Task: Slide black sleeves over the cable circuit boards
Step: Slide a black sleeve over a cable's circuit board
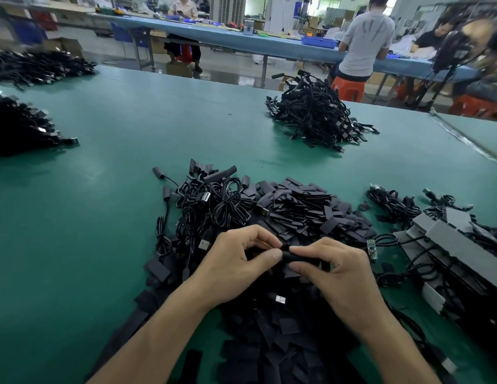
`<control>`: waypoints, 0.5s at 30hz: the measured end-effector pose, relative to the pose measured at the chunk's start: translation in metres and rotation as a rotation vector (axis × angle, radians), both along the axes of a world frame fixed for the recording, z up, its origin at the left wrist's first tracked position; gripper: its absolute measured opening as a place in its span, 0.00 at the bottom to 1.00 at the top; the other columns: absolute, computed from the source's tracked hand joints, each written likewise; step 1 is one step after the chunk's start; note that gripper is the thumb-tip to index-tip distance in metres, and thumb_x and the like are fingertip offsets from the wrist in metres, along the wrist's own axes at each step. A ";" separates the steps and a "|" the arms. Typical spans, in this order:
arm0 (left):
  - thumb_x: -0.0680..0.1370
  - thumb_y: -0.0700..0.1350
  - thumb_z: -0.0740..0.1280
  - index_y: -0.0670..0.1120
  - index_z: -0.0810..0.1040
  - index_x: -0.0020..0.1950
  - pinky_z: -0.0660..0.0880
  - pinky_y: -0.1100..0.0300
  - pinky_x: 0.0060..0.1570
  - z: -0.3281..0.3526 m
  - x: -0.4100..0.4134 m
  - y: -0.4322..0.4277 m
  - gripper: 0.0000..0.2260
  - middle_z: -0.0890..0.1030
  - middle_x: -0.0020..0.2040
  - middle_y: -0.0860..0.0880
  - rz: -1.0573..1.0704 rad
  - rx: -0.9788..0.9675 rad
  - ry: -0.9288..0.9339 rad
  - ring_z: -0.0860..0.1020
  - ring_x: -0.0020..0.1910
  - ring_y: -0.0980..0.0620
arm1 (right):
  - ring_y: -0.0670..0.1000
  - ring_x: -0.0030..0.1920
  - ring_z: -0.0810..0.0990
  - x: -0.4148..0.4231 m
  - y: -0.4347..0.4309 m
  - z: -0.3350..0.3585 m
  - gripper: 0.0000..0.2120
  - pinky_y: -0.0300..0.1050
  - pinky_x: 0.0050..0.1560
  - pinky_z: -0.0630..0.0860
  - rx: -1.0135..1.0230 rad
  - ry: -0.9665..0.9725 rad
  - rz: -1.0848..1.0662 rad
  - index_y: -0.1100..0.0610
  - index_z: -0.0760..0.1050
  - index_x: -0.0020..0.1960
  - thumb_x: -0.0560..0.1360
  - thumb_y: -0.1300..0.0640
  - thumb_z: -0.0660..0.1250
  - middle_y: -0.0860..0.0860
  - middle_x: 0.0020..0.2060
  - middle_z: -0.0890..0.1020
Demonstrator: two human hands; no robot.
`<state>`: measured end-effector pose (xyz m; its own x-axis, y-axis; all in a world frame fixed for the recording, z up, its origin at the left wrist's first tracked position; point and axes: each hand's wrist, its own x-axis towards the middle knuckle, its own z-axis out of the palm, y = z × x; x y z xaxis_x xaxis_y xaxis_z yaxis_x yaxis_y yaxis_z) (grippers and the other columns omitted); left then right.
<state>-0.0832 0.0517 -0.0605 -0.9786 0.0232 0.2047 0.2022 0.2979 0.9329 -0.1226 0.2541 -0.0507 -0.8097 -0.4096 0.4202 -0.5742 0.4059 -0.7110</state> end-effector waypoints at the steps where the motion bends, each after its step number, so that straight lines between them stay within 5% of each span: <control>1: 0.77 0.45 0.72 0.53 0.82 0.48 0.80 0.60 0.46 0.001 0.000 0.000 0.02 0.85 0.42 0.54 0.012 0.022 -0.005 0.84 0.42 0.56 | 0.42 0.43 0.83 0.001 0.000 0.001 0.12 0.40 0.45 0.80 -0.003 0.024 -0.003 0.51 0.86 0.50 0.67 0.55 0.78 0.40 0.40 0.83; 8: 0.75 0.38 0.75 0.49 0.84 0.44 0.77 0.63 0.37 0.003 -0.001 -0.002 0.06 0.85 0.38 0.47 0.042 0.166 -0.042 0.83 0.37 0.50 | 0.40 0.45 0.81 0.003 -0.002 0.002 0.13 0.31 0.47 0.74 0.049 0.137 -0.002 0.53 0.85 0.53 0.69 0.52 0.75 0.41 0.43 0.83; 15: 0.76 0.35 0.72 0.44 0.82 0.48 0.77 0.65 0.36 0.005 -0.002 -0.002 0.05 0.86 0.38 0.46 0.010 0.233 -0.084 0.83 0.36 0.54 | 0.47 0.46 0.79 0.002 -0.007 -0.001 0.15 0.42 0.48 0.76 0.161 0.327 -0.003 0.58 0.83 0.56 0.71 0.54 0.73 0.47 0.44 0.82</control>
<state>-0.0847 0.0493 -0.0555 -0.9923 -0.0250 0.1217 0.1195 0.0741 0.9901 -0.1209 0.2474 -0.0515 -0.6447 -0.4894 0.5873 -0.7592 0.4998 -0.4169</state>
